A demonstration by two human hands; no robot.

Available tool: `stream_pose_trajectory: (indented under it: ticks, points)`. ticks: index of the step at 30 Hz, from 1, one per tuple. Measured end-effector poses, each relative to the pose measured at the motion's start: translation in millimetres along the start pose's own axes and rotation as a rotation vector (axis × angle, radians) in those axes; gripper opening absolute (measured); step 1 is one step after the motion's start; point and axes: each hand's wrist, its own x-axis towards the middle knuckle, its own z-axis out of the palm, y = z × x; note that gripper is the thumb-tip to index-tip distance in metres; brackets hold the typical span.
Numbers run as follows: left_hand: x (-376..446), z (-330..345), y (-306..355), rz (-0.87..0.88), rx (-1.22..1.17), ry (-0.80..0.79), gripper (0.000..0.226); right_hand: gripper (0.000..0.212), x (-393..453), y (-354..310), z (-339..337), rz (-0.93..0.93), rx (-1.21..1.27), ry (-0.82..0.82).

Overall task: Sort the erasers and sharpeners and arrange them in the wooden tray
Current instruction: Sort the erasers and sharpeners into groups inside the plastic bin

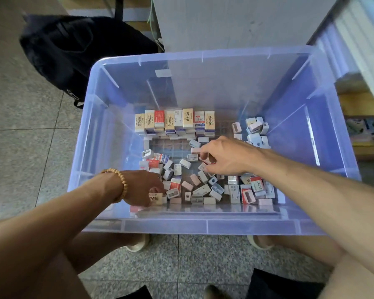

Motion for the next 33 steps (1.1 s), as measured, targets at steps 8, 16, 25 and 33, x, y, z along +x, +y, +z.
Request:
stream_pose_trajectory:
  ticks: [8,16,25,33]
  points:
    - [6,-5,3,0.02,-0.122,0.091,0.039,0.021,1,26,-3,0.116,0.053,-0.17]
    - [12,4,2,0.069,-0.261,0.134,0.023,0.039,4,26,10,0.161,-0.006,-0.115]
    - [17,4,4,0.125,-0.29,0.164,0.018,0.035,-3,21,18,0.163,-0.332,-0.31]
    - [19,-2,9,0.191,-0.387,0.223,0.014,0.031,-10,25,13,0.101,-0.415,-0.313]
